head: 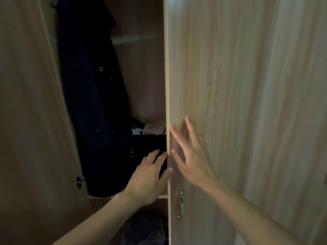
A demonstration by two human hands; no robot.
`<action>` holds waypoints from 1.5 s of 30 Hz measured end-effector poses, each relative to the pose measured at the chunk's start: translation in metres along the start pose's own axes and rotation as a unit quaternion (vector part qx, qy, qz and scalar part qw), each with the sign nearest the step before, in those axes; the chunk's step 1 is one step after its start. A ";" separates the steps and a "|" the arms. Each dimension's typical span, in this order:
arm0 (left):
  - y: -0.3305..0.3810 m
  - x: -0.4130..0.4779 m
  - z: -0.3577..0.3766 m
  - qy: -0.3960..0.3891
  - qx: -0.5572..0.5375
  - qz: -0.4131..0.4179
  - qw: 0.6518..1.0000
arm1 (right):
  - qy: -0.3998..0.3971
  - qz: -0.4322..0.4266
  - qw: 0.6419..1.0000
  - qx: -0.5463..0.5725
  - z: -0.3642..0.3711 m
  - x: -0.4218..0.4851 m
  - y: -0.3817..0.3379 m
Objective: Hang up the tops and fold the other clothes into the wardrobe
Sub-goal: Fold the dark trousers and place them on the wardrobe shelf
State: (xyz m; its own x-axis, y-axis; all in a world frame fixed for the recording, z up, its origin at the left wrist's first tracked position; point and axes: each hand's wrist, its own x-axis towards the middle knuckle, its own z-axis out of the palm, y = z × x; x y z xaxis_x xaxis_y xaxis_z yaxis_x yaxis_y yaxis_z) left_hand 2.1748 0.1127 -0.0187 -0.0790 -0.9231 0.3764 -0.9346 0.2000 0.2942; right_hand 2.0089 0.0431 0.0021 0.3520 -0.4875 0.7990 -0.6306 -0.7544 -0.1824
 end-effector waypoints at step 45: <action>-0.114 0.088 -0.002 -0.015 0.013 -0.037 0.999 | -0.092 0.091 0.958 -0.258 0.097 0.099 0.025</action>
State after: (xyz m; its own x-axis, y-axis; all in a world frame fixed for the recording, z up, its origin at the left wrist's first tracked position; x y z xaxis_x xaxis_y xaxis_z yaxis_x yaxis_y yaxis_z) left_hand 2.2755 0.0089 -0.0169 -0.0188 -0.9448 0.3272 -0.9467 0.1221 0.2981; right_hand 2.0947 -0.0668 0.0208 0.2910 -0.6951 0.6574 -0.9337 -0.3561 0.0367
